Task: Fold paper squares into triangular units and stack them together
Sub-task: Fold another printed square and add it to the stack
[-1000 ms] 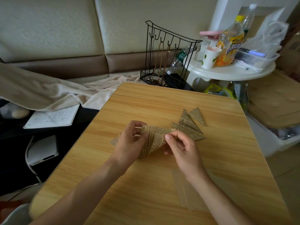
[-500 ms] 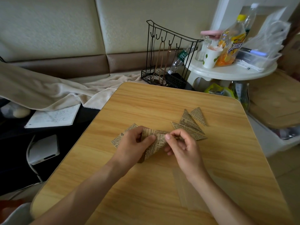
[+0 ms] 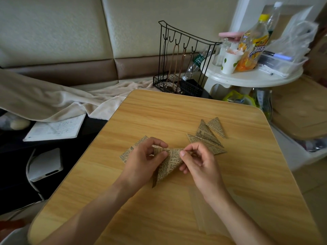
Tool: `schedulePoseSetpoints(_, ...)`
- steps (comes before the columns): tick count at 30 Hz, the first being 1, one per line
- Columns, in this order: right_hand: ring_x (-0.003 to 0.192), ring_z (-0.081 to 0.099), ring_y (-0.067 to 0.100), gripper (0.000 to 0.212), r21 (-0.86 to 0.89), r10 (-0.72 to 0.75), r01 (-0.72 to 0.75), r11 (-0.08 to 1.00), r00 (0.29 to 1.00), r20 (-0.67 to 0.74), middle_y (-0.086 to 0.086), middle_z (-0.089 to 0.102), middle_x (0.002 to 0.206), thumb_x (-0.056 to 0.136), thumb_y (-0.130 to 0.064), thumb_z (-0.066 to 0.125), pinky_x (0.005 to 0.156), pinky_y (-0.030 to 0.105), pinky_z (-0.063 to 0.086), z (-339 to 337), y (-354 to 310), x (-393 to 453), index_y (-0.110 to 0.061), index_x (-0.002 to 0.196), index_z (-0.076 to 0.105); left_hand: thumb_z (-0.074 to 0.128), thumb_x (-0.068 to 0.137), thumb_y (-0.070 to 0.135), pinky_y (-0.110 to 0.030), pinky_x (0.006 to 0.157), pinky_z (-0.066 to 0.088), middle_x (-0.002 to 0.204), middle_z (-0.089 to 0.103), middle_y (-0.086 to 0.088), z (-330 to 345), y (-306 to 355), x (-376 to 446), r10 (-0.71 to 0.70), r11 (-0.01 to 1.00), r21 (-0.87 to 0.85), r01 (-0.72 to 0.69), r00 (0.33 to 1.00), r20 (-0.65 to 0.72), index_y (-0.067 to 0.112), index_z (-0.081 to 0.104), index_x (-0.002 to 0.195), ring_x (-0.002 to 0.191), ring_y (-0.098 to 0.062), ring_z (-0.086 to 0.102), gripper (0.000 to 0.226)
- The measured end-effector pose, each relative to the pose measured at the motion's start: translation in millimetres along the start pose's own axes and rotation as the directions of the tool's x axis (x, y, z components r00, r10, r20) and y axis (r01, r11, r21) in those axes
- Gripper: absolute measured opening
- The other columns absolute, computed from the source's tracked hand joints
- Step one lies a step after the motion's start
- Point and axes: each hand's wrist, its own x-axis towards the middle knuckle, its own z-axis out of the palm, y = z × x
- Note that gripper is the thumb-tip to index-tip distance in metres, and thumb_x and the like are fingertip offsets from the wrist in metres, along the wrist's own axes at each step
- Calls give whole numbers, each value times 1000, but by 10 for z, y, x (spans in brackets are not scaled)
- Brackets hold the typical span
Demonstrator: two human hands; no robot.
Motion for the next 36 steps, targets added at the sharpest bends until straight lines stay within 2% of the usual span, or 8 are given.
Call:
schedulePoseSetpoints(2, 64, 69, 21, 10, -14, 2, -2, 1000, 1000, -6, 0, 70, 80, 97, -13, 71, 58, 30, 54, 4, 1, -1, -10, 97, 62, 72, 95, 23, -30, 57, 46, 64, 62, -6, -9, -12, 7, 19, 1000, 15, -19, 1000, -1, 38, 71, 102, 59, -11, 57, 16)
schedulePoseSetpoints(4, 63, 69, 22, 10, -23, 5, -6, 1000, 1000, -21, 3, 69, 83, 97, -14, 71, 58, 31, 54, 16, -6, 0, -12, 100, 62, 70, 96, 21, -40, 62, 51, 71, 64, -14, -12, -13, 11, 31, 1000, 4, -31, 999, 9, 37, 72, 102, 64, -23, 61, 17)
schedulePoseSetpoints(7, 63, 69, 23, 20, -29, 20, -21, 999, 999, -35, -1, 69, 91, 96, -14, 71, 58, 32, 55, 28, -19, -5, -16, 112, 59, 69, 98, 18, -52, 75, 58, 81, 73, -10, -8, -13, -4, 21, 998, -55, -19, 999, 33, 34, 74, 103, 82, -35, 70, 17)
schedulePoseSetpoints(12, 65, 71, 20, 26, -47, 45, -45, 998, 999, -5, -7, 70, 95, 95, -21, 71, 59, 29, 56, 16, -44, -10, -21, 119, 61, 68, 98, 13, -40, 79, 59, 87, 77, -3, -22, -25, -12, 3, 996, -85, 0, 999, 42, 32, 75, 103, 86, -23, 74, 21)
schedulePoseSetpoints(18, 64, 68, 18, 30, -24, 54, -54, 998, 998, 10, -2, 70, 81, 89, -37, 70, 60, 26, 55, 19, -60, -18, -19, 113, 65, 64, 100, 14, -33, 81, 59, 94, 78, 1, -47, -25, -3, -10, 996, -92, 18, 997, 82, 33, 74, 106, 92, -18, 74, 23)
schedulePoseSetpoints(27, 61, 67, 18, 19, 2, -6, 6, 1000, 1000, -10, 1, 66, 78, 92, -29, 71, 58, 25, 53, 31, 3, 2, -15, 101, 63, 65, 99, 13, -13, 70, 50, 90, 78, 4, -32, -33, -17, -31, 990, -137, 42, 996, 83, 30, 76, 104, 84, -5, 71, 21)
schedulePoseSetpoints(30, 61, 67, 19, 12, 21, -14, 14, 1000, 1000, 10, 1, 66, 78, 96, -20, 72, 57, 24, 52, 12, 32, 11, -13, 99, 62, 65, 99, 13, -14, 70, 51, 90, 79, 2, -42, -32, -19, -40, 987, -149, 52, 995, 88, 32, 77, 104, 85, -8, 72, 23)
schedulePoseSetpoints(36, 62, 67, 21, 11, 68, 22, -24, 997, 999, 30, 2, 66, 74, 92, -21, 67, 58, 26, 52, 2, 17, 23, -11, 92, 62, 63, 99, 12, -21, 81, 57, 98, 79, 2, -77, -26, -24, -51, 983, -171, 68, 994, 100, 35, 76, 104, 95, -14, 74, 26)
